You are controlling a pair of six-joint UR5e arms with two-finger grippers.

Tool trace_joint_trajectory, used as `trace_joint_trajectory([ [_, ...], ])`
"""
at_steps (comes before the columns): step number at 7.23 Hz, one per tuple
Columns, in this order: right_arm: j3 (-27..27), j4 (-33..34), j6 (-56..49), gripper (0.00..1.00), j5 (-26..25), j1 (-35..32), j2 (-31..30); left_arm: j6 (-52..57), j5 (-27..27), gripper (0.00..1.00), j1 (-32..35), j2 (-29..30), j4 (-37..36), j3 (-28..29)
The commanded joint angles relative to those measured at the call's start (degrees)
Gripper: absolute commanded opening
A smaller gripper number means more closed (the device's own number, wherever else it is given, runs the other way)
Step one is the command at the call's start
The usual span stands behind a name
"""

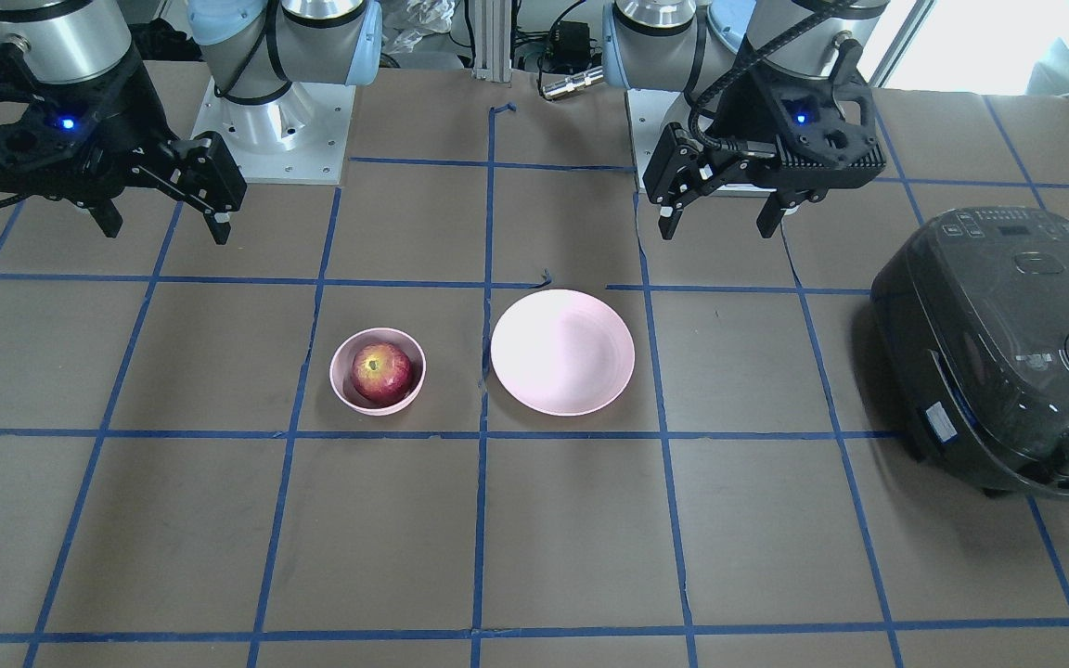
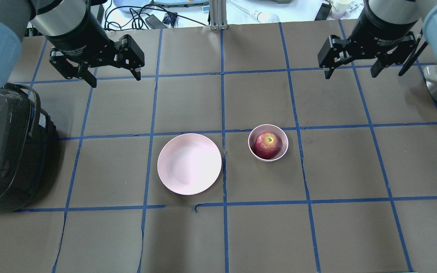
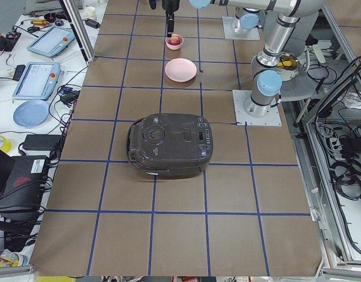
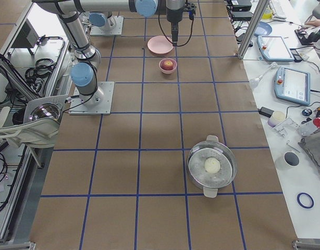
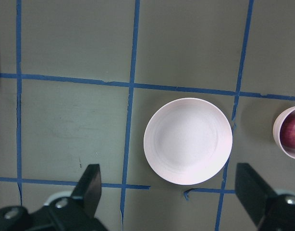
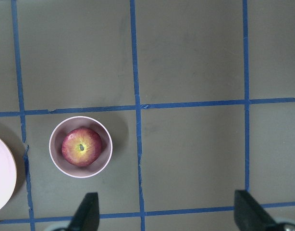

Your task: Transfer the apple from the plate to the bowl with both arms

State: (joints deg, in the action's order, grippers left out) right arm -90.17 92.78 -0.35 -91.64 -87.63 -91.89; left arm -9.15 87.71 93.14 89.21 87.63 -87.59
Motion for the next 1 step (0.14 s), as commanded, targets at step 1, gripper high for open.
trace_joint_trajectory([
  [1, 0.0, 0.0, 0.0, 1.0, -0.1, 0.0, 0.0, 0.0, 0.0, 1.0, 0.0, -0.1, 0.0, -0.1],
])
